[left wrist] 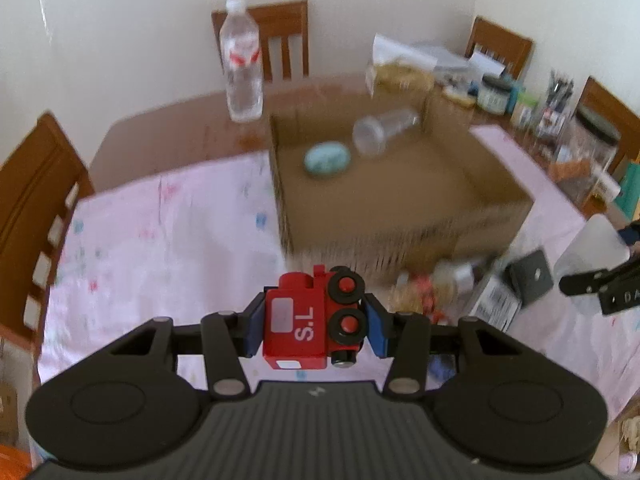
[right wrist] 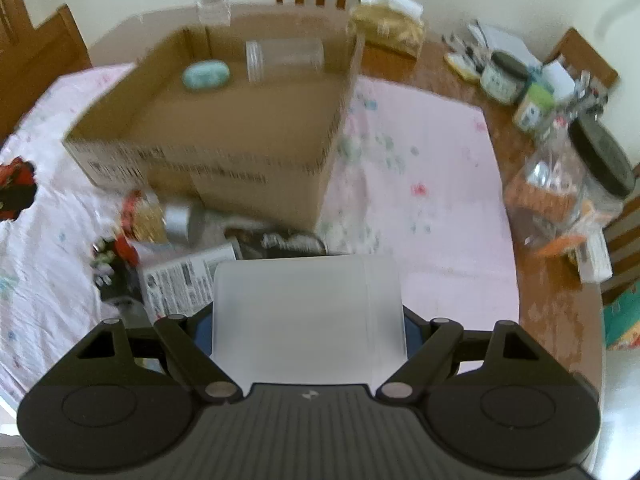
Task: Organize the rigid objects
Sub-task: 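Lift the train and white box into the cardboard box and release both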
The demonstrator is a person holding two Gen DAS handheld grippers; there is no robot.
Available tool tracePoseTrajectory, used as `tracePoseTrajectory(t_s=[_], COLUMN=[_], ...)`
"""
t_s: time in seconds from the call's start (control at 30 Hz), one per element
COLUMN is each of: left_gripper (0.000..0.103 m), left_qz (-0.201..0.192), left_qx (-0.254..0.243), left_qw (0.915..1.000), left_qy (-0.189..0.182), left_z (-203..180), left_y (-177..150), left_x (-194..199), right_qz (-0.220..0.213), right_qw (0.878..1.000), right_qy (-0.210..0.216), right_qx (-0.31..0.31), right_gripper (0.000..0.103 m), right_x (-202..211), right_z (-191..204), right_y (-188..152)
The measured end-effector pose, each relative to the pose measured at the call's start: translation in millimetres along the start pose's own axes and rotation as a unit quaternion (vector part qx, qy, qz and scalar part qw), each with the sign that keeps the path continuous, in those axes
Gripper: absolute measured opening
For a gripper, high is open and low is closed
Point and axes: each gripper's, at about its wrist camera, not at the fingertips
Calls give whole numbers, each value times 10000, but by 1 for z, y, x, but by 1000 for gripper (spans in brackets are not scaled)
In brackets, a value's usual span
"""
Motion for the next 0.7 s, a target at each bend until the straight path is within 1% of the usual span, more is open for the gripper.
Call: tracePoseTrajectory(t_s=[0.13,0.23,0.33,0.43,0.5,0.53,0.57,0.6,0.63,0.7], left_gripper=[48,48,48,49,49,52,67,87,92,93], left_qz=[-282,-423,-439,-326,-371,-501,-605,-579,-550,-609], left_qx=[-106,-260,-333,-260,-209,-154,-69,64,181,312], left_qw=[9995,9987,9985,9991,9991,9986,9981,9983,9983,9976], left_qy=[-68,-75,-25,-65,-38,-29,-39,-25,-4,-117], left_z=[-2,-7,-12,-14,-15,-15,-14,-13,-12,-9], left_y=[26,45,59,69,72,73,74,75,76,73], left_x=[-2,-13,-32,-54,-65,-69,-72,-75,-76,-71], right_qz=[-272,-441,-594,-684,-709,-719,-730,-735,-739,-739], right_qw=[9996,9988,9978,9970,9965,9963,9960,9958,9956,9952], right_qy=[94,116,112,180,199,201,213,229,249,279], right_qx=[78,176,259,328,389,430,464,494,525,583], right_gripper=[87,87,87,87,87,87,87,87,87,87], right_x=[15,22,28,30,30,28,28,26,25,22], right_z=[0,1,3,5,8,9,11,12,13,15], right_y=[17,28,40,49,54,56,58,60,62,67])
Point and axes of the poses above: each gripper's, at about its wrist camera, not at the fingertips, and x roughly against the way its jaws point, z to its left, y to its top, and after that the axes turned 1 degree about z, right-handed
